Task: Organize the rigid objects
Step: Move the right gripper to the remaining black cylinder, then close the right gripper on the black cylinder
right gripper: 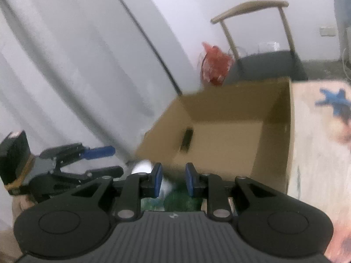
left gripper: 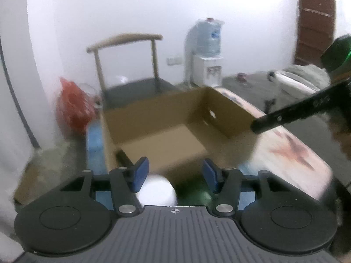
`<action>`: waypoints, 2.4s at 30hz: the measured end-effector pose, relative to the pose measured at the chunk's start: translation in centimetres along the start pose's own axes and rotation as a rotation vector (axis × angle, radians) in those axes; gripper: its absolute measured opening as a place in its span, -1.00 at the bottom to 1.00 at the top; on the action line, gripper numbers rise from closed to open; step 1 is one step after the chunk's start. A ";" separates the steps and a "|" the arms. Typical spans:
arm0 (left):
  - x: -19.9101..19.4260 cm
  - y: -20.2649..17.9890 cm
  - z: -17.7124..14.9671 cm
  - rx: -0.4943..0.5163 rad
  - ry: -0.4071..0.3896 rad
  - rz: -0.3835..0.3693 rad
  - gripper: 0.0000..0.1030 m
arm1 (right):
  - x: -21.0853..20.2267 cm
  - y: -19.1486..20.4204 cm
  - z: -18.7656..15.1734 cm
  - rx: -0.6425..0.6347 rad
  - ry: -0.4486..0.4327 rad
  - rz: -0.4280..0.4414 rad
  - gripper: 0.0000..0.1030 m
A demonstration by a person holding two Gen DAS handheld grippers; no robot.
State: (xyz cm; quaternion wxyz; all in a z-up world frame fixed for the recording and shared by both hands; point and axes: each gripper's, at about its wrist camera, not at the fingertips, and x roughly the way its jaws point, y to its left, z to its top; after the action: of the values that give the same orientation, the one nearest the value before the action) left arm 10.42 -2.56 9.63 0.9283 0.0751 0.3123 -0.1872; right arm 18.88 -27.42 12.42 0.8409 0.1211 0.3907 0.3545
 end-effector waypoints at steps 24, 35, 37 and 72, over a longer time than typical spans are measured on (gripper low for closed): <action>7.7 -4.9 -11.4 -0.102 0.243 -0.253 0.05 | 8.5 -2.4 -10.8 0.149 0.207 -0.008 -0.52; 6.7 -7.3 -11.5 0.000 0.217 -0.239 0.05 | 7.6 -2.9 -11.0 0.163 0.191 -0.025 -0.52; 6.7 -6.9 -11.4 -0.009 0.217 -0.202 0.05 | 7.9 -2.6 -11.0 0.149 0.197 -0.022 -0.52; 8.1 -7.6 -11.5 0.007 0.146 -0.054 -0.39 | 10.3 -2.2 -11.7 0.151 0.212 0.067 -0.53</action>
State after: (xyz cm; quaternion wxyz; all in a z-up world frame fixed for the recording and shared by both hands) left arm 7.02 -9.02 -4.62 0.8974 0.0835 0.3805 -0.2073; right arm 15.81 -22.72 -2.32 0.7709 0.1588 0.4988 0.3628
